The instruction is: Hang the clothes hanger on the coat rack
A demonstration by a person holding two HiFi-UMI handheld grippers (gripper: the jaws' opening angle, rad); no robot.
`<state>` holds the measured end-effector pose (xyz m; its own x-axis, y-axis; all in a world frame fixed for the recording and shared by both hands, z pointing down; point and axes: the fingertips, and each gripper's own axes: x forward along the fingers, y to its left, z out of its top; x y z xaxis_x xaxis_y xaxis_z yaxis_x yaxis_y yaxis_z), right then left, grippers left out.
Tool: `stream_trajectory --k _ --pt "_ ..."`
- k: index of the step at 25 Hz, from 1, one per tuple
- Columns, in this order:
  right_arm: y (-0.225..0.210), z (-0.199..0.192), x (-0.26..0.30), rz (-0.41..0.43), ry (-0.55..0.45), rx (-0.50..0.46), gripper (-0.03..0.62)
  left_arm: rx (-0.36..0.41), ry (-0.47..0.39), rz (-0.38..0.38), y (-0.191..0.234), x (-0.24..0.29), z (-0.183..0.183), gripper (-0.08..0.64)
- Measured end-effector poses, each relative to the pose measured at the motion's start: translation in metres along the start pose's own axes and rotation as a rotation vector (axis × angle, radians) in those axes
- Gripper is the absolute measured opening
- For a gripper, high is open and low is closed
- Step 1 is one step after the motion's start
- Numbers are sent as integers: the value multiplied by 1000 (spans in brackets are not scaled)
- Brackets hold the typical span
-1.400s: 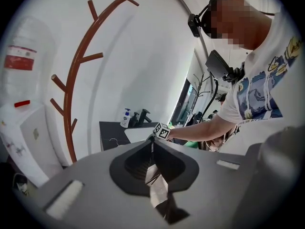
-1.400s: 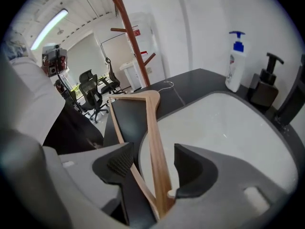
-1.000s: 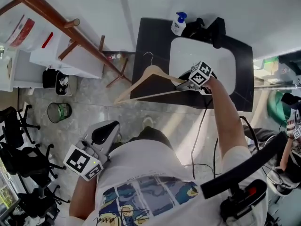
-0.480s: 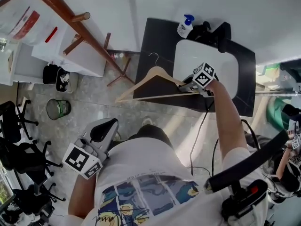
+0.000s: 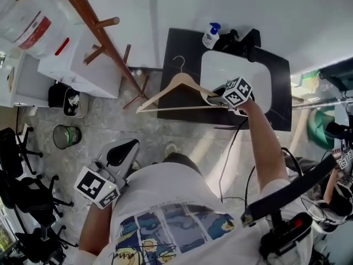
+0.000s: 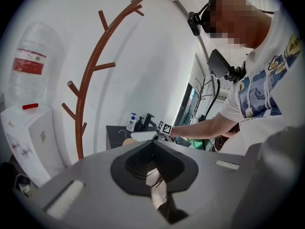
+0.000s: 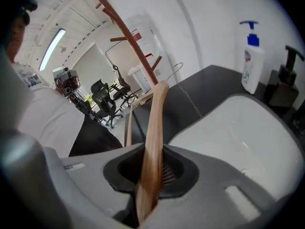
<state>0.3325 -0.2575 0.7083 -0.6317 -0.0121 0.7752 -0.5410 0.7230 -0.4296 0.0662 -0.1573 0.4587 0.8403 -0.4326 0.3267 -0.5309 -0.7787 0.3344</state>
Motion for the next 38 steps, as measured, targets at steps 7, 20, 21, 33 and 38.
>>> stream_trajectory --k 7,20,21,33,38 --pt "26 21 -23 -204 -59 -52 40 18 -36 -53 4 -22 8 3" --pt "125 49 -38 -352 -176 -54 23 49 -66 -138 10 -84 2 3" --pt "137 55 -39 -353 -189 -65 23 51 -71 -147 10 -90 1 3" --pt "297 150 -53 -313 -348 -225 17 76 -130 -195 21 -184 -29 3" --pt "338 206 -79 -358 -440 -282 16 97 -142 -198 26 -218 -39 3"
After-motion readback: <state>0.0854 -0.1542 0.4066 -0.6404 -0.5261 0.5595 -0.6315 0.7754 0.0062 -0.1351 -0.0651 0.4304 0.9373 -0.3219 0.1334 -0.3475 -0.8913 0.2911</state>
